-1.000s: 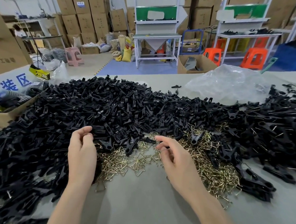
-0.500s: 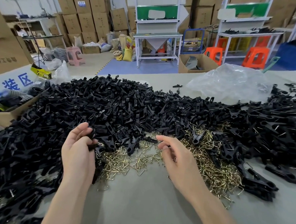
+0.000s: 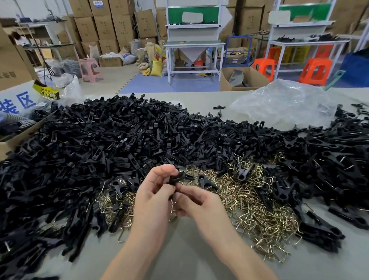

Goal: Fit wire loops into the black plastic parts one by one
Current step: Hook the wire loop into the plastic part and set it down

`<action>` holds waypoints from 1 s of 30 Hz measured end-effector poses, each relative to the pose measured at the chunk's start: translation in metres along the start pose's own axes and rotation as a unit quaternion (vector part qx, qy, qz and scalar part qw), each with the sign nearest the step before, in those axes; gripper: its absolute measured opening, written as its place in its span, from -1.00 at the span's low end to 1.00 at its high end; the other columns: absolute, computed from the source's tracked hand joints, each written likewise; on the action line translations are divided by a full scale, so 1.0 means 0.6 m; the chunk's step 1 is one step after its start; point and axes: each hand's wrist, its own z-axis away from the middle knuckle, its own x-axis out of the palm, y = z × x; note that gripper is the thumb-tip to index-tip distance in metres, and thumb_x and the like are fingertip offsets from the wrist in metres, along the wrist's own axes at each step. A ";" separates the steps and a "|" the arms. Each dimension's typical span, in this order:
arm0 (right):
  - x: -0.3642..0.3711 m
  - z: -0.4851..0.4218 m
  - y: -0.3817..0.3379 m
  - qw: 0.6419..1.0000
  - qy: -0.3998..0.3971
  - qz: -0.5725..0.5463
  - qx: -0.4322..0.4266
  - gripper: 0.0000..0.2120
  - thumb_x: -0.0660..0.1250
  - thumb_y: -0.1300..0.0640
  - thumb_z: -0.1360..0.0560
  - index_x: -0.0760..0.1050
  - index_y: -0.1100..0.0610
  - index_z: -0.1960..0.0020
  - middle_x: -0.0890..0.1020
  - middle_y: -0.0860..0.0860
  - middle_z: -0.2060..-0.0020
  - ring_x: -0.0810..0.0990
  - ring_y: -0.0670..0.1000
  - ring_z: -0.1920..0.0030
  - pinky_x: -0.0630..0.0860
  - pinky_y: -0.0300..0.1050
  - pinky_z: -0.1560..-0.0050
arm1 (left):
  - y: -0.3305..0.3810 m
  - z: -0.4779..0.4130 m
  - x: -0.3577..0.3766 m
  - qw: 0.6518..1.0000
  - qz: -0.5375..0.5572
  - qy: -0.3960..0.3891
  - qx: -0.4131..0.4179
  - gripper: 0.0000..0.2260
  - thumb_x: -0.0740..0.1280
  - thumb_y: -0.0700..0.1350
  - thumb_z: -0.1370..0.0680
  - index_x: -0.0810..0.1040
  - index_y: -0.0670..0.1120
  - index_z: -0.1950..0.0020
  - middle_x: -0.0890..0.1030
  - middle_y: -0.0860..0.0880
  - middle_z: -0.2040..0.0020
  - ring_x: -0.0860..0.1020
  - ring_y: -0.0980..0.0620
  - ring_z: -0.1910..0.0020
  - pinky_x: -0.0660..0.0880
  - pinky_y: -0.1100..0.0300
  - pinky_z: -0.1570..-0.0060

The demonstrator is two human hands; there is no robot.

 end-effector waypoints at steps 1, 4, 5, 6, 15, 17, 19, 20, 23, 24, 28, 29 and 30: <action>0.000 0.001 0.000 1.000 -0.003 -0.016 0.007 -0.81 0.39 0.26 -0.58 0.66 0.12 -0.16 0.75 0.13 0.03 0.69 -0.01 0.12 0.66 -0.13 0.05 | -0.003 0.004 0.002 0.999 -0.039 -0.005 0.021 -0.54 0.15 -0.46 -0.56 0.65 0.06 0.09 0.64 0.08 0.13 0.55 0.13 0.24 0.45 0.19 0.40; -0.002 0.004 -0.004 0.999 -0.023 -0.034 0.019 -0.80 0.38 0.21 -0.60 0.66 0.17 -0.19 0.73 0.22 -0.02 0.68 0.09 0.04 0.64 0.03 -0.14 | -0.007 0.014 0.009 0.990 -0.115 -0.002 0.080 -0.61 0.22 -0.40 -0.60 0.64 0.09 0.00 0.65 0.09 0.16 0.58 0.23 0.26 0.52 0.32 0.39; -0.003 0.005 -0.005 0.999 -0.028 -0.031 0.016 -0.81 0.38 0.19 -0.59 0.67 0.18 -0.17 0.73 0.22 -0.02 0.68 0.09 0.05 0.63 0.02 -0.13 | -0.006 0.015 0.010 0.986 -0.135 0.004 0.099 -0.63 0.24 -0.37 -0.62 0.64 0.10 -0.02 0.66 0.09 0.16 0.57 0.25 0.27 0.52 0.35 0.38; -0.004 0.006 -0.007 0.999 -0.031 -0.032 0.014 -0.82 0.40 0.17 -0.57 0.67 0.19 -0.14 0.72 0.22 0.00 0.68 0.09 0.06 0.63 0.01 -0.12 | -0.004 0.014 0.009 0.982 -0.150 0.011 0.117 -0.65 0.26 -0.35 -0.62 0.64 0.10 -0.04 0.66 0.11 0.15 0.57 0.26 0.27 0.52 0.37 0.37; -0.007 0.009 -0.016 0.998 0.026 -0.050 -0.019 -0.73 0.43 0.10 -0.57 0.54 0.01 0.30 0.73 0.08 0.22 0.73 0.06 0.13 0.65 -0.15 0.07 | 0.006 0.006 0.000 0.972 -0.157 0.078 0.153 -0.76 0.26 -0.22 -0.66 0.62 0.09 -0.13 0.71 0.05 0.10 0.66 0.18 0.08 0.54 0.36 0.14; -0.020 0.006 -0.022 0.996 0.061 -0.058 -0.017 -0.74 0.42 0.10 -0.57 0.47 0.07 0.28 0.74 0.11 0.23 0.74 0.06 0.16 0.63 -0.20 0.12 | 0.007 0.004 -0.003 0.972 -0.161 0.081 0.154 -0.76 0.25 -0.21 -0.67 0.61 0.10 -0.14 0.71 0.02 0.15 0.65 0.18 0.16 0.53 0.38 0.19; -0.031 0.001 -0.022 0.993 0.088 -0.071 -0.016 -0.74 0.41 0.13 -0.56 0.43 0.09 0.25 0.72 0.09 0.28 0.72 0.03 0.22 0.62 -0.20 0.17 | 0.006 0.005 -0.003 0.973 -0.164 0.062 0.150 -0.75 0.24 -0.21 -0.67 0.61 0.10 -0.16 0.71 0.01 0.18 0.66 0.14 0.16 0.55 0.36 0.13; -0.033 0.001 -0.024 0.991 0.102 -0.080 -0.014 -0.76 0.41 0.16 -0.56 0.44 0.10 0.24 0.71 0.07 0.30 0.70 0.02 0.25 0.62 -0.20 0.20 | 0.005 0.007 -0.001 0.973 -0.170 0.047 0.148 -0.75 0.24 -0.21 -0.67 0.60 0.12 -0.16 0.71 0.01 0.18 0.67 0.13 0.14 0.57 0.34 0.10; -0.042 -0.006 -0.018 0.985 0.125 -0.115 -0.022 -0.85 0.41 0.24 -0.56 0.55 0.12 0.18 0.67 0.05 0.32 0.66 0.03 0.30 0.59 -0.22 0.28 | 0.000 0.013 0.003 0.973 -0.185 0.003 0.137 -0.73 0.23 -0.15 -0.68 0.61 0.22 -0.12 0.73 0.04 0.14 0.69 0.11 0.10 0.56 0.35 0.09; -0.041 -0.005 -0.020 0.984 0.126 -0.124 -0.024 -0.88 0.43 0.23 -0.56 0.62 0.09 0.14 0.66 0.05 0.31 0.66 0.02 0.30 0.59 -0.22 0.27 | -0.001 0.013 0.004 0.974 -0.186 -0.004 0.130 -0.74 0.23 -0.13 -0.68 0.61 0.23 -0.11 0.73 0.05 0.12 0.70 0.11 0.08 0.55 0.36 0.08; -0.045 -0.006 -0.022 0.983 0.106 -0.145 -0.037 -0.83 0.49 0.02 -0.41 0.74 0.04 0.04 0.72 0.02 0.19 0.68 -0.06 0.23 0.60 -0.29 0.16 | -0.005 0.009 0.002 0.984 -0.154 -0.014 0.093 -0.82 0.29 -0.11 -0.65 0.64 0.10 -0.14 0.75 0.03 0.09 0.71 0.08 0.02 0.57 0.35 0.03; -0.047 -0.007 -0.021 0.982 0.100 -0.153 -0.036 -0.81 0.49 0.03 -0.38 0.75 0.06 0.04 0.74 0.02 0.16 0.70 -0.06 0.19 0.60 -0.30 0.12 | -0.005 0.008 0.001 0.986 -0.146 -0.017 0.084 -0.83 0.30 -0.12 -0.64 0.64 0.08 -0.15 0.75 0.02 0.08 0.71 0.07 0.00 0.56 0.36 0.03; -0.046 -0.006 -0.023 0.982 0.091 -0.164 -0.028 -0.80 0.49 0.08 -0.37 0.75 0.07 0.02 0.75 0.04 0.12 0.72 -0.05 0.12 0.61 -0.31 0.07 | -0.004 0.007 0.000 0.987 -0.138 -0.021 0.076 -0.83 0.32 -0.14 -0.63 0.64 0.06 -0.16 0.75 0.02 0.06 0.70 0.07 -0.02 0.56 0.36 0.02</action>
